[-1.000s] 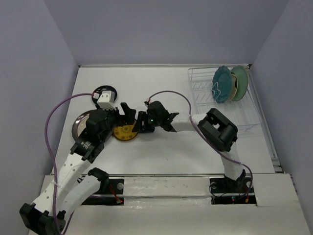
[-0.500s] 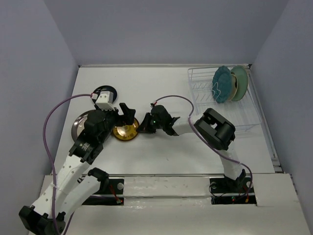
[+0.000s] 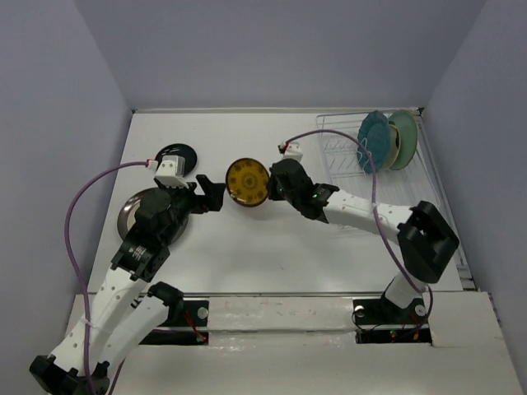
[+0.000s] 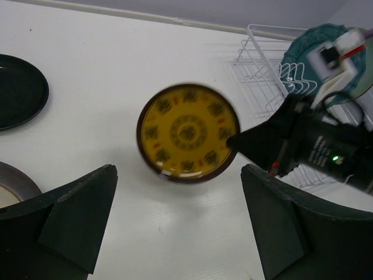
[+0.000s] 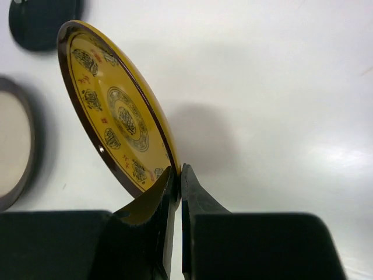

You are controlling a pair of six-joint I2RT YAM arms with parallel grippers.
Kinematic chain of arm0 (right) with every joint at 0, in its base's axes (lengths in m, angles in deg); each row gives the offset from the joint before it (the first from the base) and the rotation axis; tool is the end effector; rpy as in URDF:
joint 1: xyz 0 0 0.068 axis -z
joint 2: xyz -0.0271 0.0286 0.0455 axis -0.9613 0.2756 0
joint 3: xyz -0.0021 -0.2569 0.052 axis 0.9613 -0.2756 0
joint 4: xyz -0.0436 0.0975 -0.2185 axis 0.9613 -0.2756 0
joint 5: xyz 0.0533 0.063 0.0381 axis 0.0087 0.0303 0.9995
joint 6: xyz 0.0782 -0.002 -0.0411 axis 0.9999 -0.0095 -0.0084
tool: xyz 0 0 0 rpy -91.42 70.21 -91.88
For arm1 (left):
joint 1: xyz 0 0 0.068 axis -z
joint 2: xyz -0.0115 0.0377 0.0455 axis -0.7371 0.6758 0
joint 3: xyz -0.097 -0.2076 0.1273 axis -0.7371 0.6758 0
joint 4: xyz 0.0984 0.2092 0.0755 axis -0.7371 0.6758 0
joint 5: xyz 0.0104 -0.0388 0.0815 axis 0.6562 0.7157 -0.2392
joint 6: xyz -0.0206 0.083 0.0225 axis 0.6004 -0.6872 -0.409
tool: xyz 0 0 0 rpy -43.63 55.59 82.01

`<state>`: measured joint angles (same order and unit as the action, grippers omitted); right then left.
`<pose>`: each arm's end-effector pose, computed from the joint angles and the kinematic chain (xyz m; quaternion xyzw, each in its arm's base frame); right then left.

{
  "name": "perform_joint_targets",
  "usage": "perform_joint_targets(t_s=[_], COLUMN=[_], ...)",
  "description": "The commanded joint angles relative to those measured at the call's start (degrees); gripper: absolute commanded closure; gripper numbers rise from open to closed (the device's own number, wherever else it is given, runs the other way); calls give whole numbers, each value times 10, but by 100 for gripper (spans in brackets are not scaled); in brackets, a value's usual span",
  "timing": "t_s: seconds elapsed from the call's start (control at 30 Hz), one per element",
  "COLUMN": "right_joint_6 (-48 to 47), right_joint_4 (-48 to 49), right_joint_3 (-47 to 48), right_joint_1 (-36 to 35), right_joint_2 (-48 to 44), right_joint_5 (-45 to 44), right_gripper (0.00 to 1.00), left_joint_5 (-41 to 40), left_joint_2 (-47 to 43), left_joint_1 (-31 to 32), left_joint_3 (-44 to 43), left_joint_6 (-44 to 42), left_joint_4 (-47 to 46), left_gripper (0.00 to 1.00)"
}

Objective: Load the plates into the dish rack

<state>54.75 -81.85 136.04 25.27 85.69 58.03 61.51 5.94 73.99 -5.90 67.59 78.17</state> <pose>0.2796 0.2848 0.2057 -0.0234 0.8733 0.2260 0.4309 0.1712 -0.0798 0.3326 0.0312 0.7189 -0.2426 0.6506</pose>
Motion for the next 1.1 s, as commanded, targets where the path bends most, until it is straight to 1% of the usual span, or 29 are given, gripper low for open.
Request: perform_joint_targets(t_s=[0.0,0.03,0.1,0.13,0.2,0.23,0.27,0.3,0.33,0.43,0.5,0.57,0.6,0.7,1.07], right_joint_6=[-293,-328,-390,-440,-481,-505,-511,-523,-527,-531,-524,-495,-483,-464,-380], right_joint_4=[-75,-76,-76,-76,-76,-74,-76,-78,-80,-104,-123,-150,-174,-188,-212], right_joint_3=[120,133,152,167,181,186,191,200,205,232,249,265,271,277,236], right_joint_1=[12,22,68,85,121,164,184,219,235,270,298,319,319,333,339], right_joint_2=[-90,-94,-97,-98,-94,-93,-92,-88,-83,-53,-32,-16,-10,11,40], right_joint_5=[-324,-350,-391,-403,-433,-438,-437,-433,-432,-430,-413,-398,-387,-361,-296], right_gripper=[93,93,93,93,93,93,93,93,93,93,93,93,93,93,93], left_joint_5=[-1,0,3,6,6,5,5,5,6,7,7,7,7,4,5], left_joint_2=[-15,-17,-20,-23,-27,-28,-30,-31,-30,-30,-29,-29,-29,-27,-12], left_joint_1=[-1,0,5,6,7,8,9,13,14,17,18,19,19,18,19], left_joint_3=[-5,-5,-4,-3,-2,-2,-2,-3,-2,-2,-2,-2,-2,-2,-3], left_joint_6=[-5,-5,-6,-7,-8,-8,-9,-8,-8,-9,-9,-9,-10,-10,-11], left_joint_4=[-18,-18,-18,-20,-19,-18,-19,-20,-19,-19,-19,-21,-21,-20,-22], left_gripper=[2,2,2,2,2,2,2,2,2,2,2,2,2,2,2])
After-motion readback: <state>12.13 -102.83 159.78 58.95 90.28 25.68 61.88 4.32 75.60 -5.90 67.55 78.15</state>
